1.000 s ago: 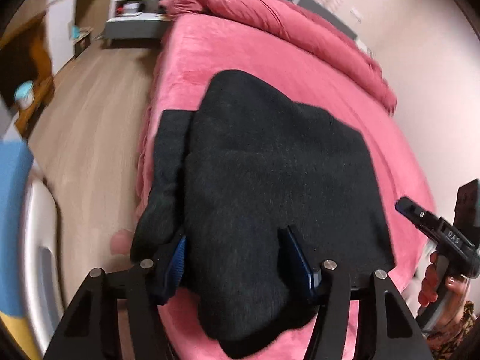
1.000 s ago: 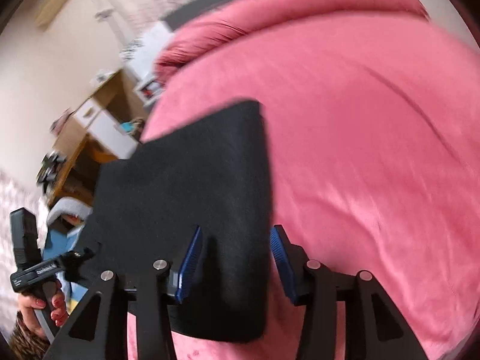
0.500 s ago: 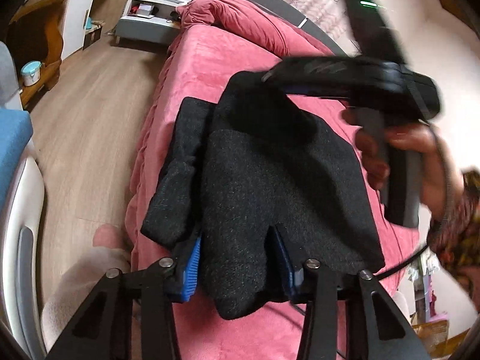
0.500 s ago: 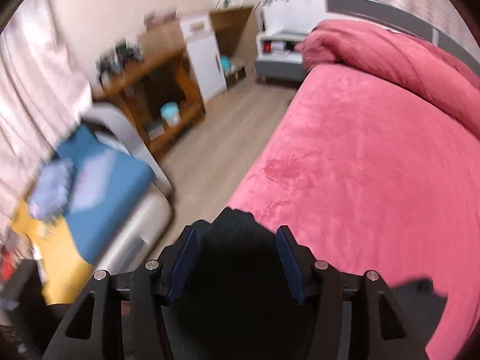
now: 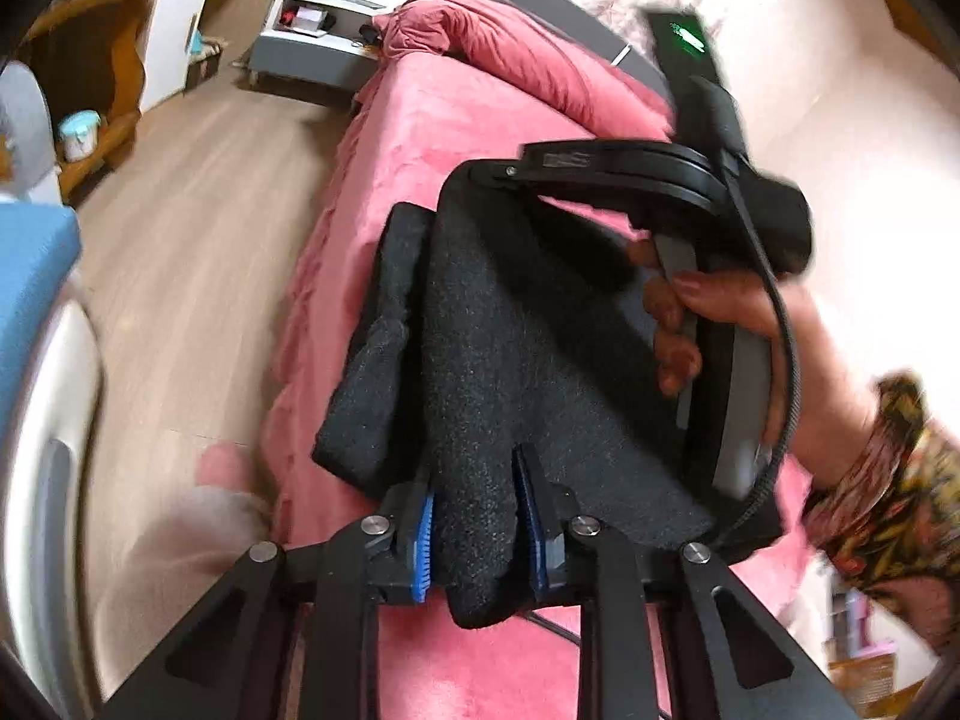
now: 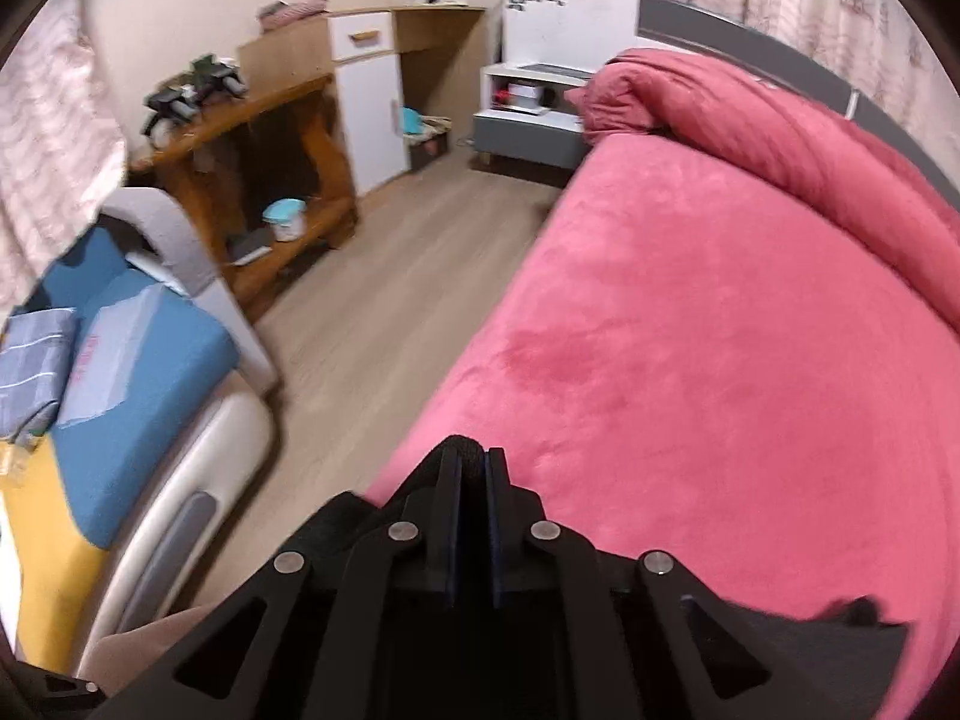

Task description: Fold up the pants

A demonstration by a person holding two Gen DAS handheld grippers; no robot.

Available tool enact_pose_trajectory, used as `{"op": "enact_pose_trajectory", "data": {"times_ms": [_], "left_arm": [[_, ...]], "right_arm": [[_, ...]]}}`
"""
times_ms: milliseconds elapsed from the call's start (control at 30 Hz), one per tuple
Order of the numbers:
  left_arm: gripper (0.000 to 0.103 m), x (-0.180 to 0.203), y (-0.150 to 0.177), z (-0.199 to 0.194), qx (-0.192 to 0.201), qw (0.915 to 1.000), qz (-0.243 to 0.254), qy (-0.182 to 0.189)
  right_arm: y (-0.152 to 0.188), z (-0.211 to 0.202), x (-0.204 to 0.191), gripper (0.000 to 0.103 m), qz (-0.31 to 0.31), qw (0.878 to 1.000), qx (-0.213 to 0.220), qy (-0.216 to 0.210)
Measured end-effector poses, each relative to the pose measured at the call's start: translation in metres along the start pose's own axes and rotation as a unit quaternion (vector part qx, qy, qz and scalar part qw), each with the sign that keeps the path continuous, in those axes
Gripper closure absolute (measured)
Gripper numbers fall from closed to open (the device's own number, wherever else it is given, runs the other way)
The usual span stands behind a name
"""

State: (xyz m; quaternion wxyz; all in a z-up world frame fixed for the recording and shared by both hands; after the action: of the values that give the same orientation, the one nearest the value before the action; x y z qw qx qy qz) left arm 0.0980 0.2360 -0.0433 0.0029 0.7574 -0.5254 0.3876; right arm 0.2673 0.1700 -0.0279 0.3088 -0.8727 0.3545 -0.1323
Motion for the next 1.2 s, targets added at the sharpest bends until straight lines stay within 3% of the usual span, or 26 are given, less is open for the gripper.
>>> {"op": "enact_pose_trajectory", "data": {"times_ms": [67, 100, 167, 233, 300, 367, 400, 433, 467, 500, 667, 733, 833, 867, 900, 933, 1000, 1100, 1133, 1200], "left_arm": [[0.069, 0.0, -0.006, -0.002, -0.003, 0.9997, -0.011, 0.023], [0.065, 0.0, -0.01, -0.004, -0.001, 0.9997, -0.013, 0.022], [0.059, 0.005, -0.021, -0.006, 0.004, 0.9995, -0.011, 0.029], [0.048, 0.01, -0.036, -0.006, 0.01, 0.9994, -0.013, 0.031], [0.045, 0.017, -0.05, 0.003, 0.0, 0.9998, -0.01, 0.018], [0.045, 0.023, -0.063, 0.024, -0.015, 0.9996, 0.005, -0.024], [0.047, 0.025, -0.068, 0.034, -0.018, 0.9987, 0.016, -0.045], [0.062, 0.025, -0.071, 0.049, -0.025, 0.9962, 0.035, -0.076], [0.07, 0.024, -0.073, 0.057, -0.03, 0.9933, 0.052, -0.099], [0.07, 0.024, -0.072, 0.063, -0.031, 0.9906, 0.065, -0.116], [0.078, 0.018, -0.065, 0.05, -0.001, 0.9911, 0.064, -0.117], [0.079, 0.011, -0.063, 0.047, 0.001, 0.9921, 0.059, -0.111], [0.079, 0.013, -0.059, 0.042, 0.002, 0.9925, 0.057, -0.108], [0.079, 0.013, -0.059, 0.043, 0.002, 0.9921, 0.059, -0.111], [0.081, 0.015, -0.058, 0.041, 0.002, 0.992, 0.061, -0.11], [0.083, 0.018, -0.058, 0.04, 0.003, 0.9917, 0.064, -0.112], [0.084, 0.02, -0.056, 0.031, 0.012, 0.9903, 0.069, -0.12], [0.084, 0.012, -0.054, 0.03, 0.021, 0.9885, 0.073, -0.131], [0.083, 0.011, -0.054, 0.031, 0.022, 0.9894, 0.067, -0.127], [0.076, 0.013, -0.054, 0.032, 0.024, 0.9895, 0.068, -0.126]], "right_arm": [[0.006, -0.025, 0.011, 0.081, 0.064, 0.997, 0.031, -0.034], [0.012, -0.044, 0.021, 0.067, 0.104, 0.992, 0.048, -0.054], [0.033, -0.079, 0.04, 0.06, 0.153, 0.984, 0.064, -0.07], [0.057, -0.107, 0.054, 0.06, 0.162, 0.983, 0.072, -0.048], [0.092, -0.132, 0.075, 0.06, 0.162, 0.984, 0.071, 0.016], [0.125, -0.144, 0.093, 0.06, 0.169, 0.982, 0.058, 0.057], [0.136, -0.144, 0.098, 0.06, 0.173, 0.982, 0.053, 0.063], [0.149, -0.142, 0.103, 0.06, 0.177, 0.981, 0.041, 0.069], [0.162, -0.137, 0.108, 0.06, 0.18, 0.98, 0.026, 0.077], [0.173, -0.135, 0.112, 0.06, 0.186, 0.979, 0.02, 0.08], [0.209, -0.161, 0.138, 0.058, 0.273, 0.952, 0.036, 0.133], [0.22, -0.164, 0.141, 0.057, 0.302, 0.947, 0.045, 0.1], [0.228, -0.147, 0.139, 0.043, 0.335, 0.941, 0.045, 0.014], [0.228, -0.135, 0.137, 0.043, 0.353, 0.934, 0.041, -0.033], [0.225, -0.127, 0.134, 0.051, 0.367, 0.926, 0.047, -0.074], [0.22, -0.124, 0.133, 0.057, 0.37, 0.925, 0.041, -0.07], [0.204, -0.137, 0.123, 0.067, 0.34, 0.938, 0.044, -0.049], [0.176, -0.16, 0.104, 0.068, 0.26, 0.963, 0.069, -0.016], [0.175, -0.158, 0.104, 0.068, 0.254, 0.965, 0.06, -0.006], [0.189, -0.141, 0.112, 0.064, 0.282, 0.959, 0.024, -0.003]]}}
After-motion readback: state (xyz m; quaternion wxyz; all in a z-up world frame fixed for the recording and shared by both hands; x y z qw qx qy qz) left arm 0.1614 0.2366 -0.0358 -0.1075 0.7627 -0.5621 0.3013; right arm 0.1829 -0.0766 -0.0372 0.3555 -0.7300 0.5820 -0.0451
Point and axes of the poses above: each gripper's, at about its wrist camera, not at the fingertips, and z roughly the way its jaws point, x to its right, y to its underside, the point moved 7 cm from there along z, roughly the way its jaws point, and after that the axes turned 9 degrees about -z, right-handed, at the moved point
